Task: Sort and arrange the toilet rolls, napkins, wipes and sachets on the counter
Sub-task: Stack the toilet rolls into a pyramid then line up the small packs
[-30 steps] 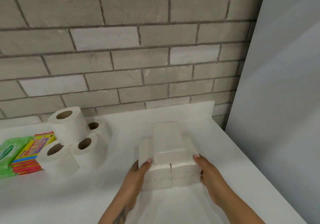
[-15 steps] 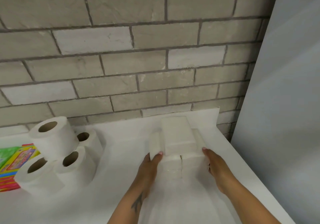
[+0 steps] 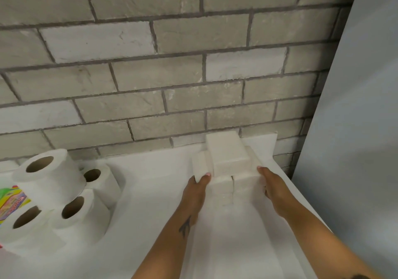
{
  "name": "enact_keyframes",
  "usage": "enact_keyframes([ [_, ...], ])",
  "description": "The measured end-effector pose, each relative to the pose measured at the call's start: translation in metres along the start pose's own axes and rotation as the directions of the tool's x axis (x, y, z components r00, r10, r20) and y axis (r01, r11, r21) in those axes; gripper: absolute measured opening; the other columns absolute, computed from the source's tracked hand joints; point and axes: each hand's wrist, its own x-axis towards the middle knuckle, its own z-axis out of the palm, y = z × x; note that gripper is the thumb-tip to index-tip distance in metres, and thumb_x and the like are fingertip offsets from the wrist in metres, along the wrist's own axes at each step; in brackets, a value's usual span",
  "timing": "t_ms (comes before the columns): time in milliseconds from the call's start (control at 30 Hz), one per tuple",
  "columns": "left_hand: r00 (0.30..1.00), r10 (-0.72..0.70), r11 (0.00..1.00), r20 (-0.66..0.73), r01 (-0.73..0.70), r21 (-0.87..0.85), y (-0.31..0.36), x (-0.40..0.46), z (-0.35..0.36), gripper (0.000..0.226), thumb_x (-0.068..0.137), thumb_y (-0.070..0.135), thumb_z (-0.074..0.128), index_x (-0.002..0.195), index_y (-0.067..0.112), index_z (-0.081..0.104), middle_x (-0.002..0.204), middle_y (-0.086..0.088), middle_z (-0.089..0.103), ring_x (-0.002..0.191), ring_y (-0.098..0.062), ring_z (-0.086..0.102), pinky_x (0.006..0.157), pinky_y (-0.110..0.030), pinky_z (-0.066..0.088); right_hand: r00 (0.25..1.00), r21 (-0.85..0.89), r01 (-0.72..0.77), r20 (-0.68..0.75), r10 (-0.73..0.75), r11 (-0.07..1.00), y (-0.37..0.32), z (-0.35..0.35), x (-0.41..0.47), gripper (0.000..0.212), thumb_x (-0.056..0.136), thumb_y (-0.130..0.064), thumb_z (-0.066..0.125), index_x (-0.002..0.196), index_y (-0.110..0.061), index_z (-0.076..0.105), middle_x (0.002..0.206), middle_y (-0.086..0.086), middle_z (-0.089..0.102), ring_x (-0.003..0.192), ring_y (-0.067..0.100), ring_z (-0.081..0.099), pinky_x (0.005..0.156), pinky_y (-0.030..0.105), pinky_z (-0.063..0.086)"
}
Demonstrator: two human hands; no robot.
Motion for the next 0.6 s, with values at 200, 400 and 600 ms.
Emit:
enact_keyframes([
  [200,1.000,-0.011,1.000,-0.015,0.011,0.012,0.007,0.006,0.008,0.061,0.093,0.042,0.050,0.142,0.010,0.033,0.138,-0.004,0.046,0.125,-0.025,0.046,0.096,-0.033,0.039,1.000,-0.003,-0.004,0.007,0.004,1.000,-0.004,-0.002,0.013,0.024,0.094,-0.040,0.045,0.106,-0.021,0.053,0.119,0.006,0.055,0.116,0.028,0.049,0.108,0.045,0.034],
  [400,0.999,-0.006,0.999,-0.053,0.007,0.037,0.010,0.013,0.014,0.060,0.095,0.039,0.047,0.143,0.008,0.031,0.146,-0.007,0.040,0.130,-0.026,0.041,0.095,-0.032,0.035,1.000,0.003,-0.004,-0.001,0.004,1.000,-0.006,-0.002,0.027,0.024,0.094,-0.041,0.045,0.107,-0.021,0.050,0.119,0.005,0.053,0.117,0.028,0.048,0.109,0.045,0.033],
  [600,0.998,-0.007,1.000,-0.063,0.009,0.028,0.011,0.018,0.017,0.061,0.095,0.037,0.048,0.144,0.007,0.029,0.145,-0.005,0.039,0.132,-0.025,0.039,0.094,-0.030,0.032,1.000,0.003,-0.006,0.005,0.006,1.000,-0.006,-0.001,0.034,0.032,0.092,-0.044,0.045,0.112,-0.020,0.050,0.124,0.007,0.053,0.117,0.029,0.048,0.110,0.047,0.032],
])
